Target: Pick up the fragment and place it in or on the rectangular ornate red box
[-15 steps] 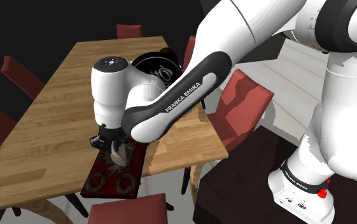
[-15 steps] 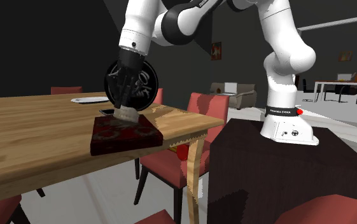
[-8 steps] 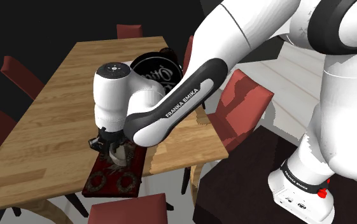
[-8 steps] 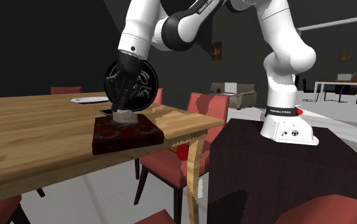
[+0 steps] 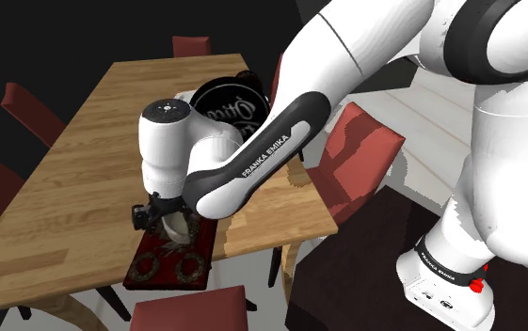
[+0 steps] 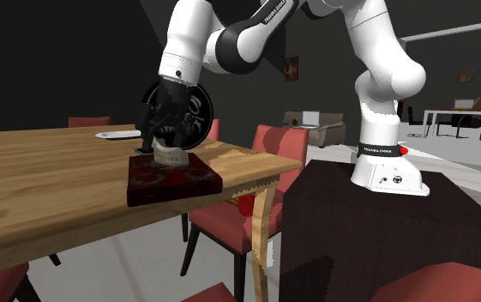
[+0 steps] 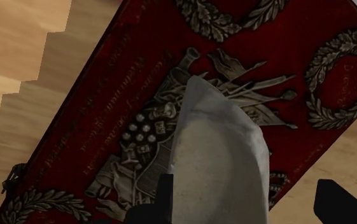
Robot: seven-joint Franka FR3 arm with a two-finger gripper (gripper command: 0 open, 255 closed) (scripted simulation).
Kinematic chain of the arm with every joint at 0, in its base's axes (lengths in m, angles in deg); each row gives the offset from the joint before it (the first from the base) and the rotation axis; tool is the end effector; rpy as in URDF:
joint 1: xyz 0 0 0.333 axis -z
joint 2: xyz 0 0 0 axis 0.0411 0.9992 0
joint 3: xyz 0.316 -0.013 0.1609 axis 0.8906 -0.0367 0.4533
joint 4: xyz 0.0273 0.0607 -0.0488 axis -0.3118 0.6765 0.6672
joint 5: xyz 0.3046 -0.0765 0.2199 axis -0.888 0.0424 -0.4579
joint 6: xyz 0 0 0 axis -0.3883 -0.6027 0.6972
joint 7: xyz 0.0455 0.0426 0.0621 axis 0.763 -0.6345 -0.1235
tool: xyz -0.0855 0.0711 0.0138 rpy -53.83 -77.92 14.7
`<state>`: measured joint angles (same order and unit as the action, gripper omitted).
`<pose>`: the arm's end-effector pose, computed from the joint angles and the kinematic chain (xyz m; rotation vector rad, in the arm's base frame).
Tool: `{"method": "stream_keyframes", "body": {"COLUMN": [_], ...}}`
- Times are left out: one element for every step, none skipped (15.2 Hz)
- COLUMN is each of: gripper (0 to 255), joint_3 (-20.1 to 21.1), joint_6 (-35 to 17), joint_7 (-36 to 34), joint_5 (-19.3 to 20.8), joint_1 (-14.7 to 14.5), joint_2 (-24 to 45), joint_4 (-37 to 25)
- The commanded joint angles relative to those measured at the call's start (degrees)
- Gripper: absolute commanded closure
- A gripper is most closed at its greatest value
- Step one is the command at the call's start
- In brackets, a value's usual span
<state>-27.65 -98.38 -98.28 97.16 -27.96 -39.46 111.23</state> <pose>0.4625 0.4625 0.3500 -2.9301 0.1581 -0.3016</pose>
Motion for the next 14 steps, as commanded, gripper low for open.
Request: {"method": "stream_keyframes", "body": {"gripper": [0,0,0,0,0,0,0,0,0,0,0,0,0,0], "joint_3": [0.0,0.3,1.0,1.6,2.2,2.6,2.6,2.6,2.6,2.6,2.6,2.6,2.6,2.6], "joint_6": [0.1,0.0,1.1,2.2,3.4,4.4,4.4,4.4,4.4,4.4,4.4,4.4,4.4,4.4], "joint_7": [0.0,0.1,0.7,1.4,2.2,2.7,2.7,2.7,2.7,2.7,2.7,2.7,2.7,2.7], "joint_5": [0.0,-0.4,-1.4,-2.5,-3.6,-4.4,-4.5,-4.5,-4.5,-4.5,-4.5,-4.5,-4.5,-4.5], "joint_1": [0.0,0.3,0.8,1.4,1.9,2.3,2.2,2.2,2.2,2.2,2.2,2.2,2.2,2.2], "joint_2": [0.2,-1.1,-2.8,-4.5,-6.2,-7.5,-7.5,-7.5,-7.5,-7.5,-7.5,-7.5,-7.5,-7.5], "joint_4": [-0.1,1.3,1.8,2.2,2.5,2.8,2.8,2.8,2.8,2.8,2.8,2.8,2.8,2.8]}}
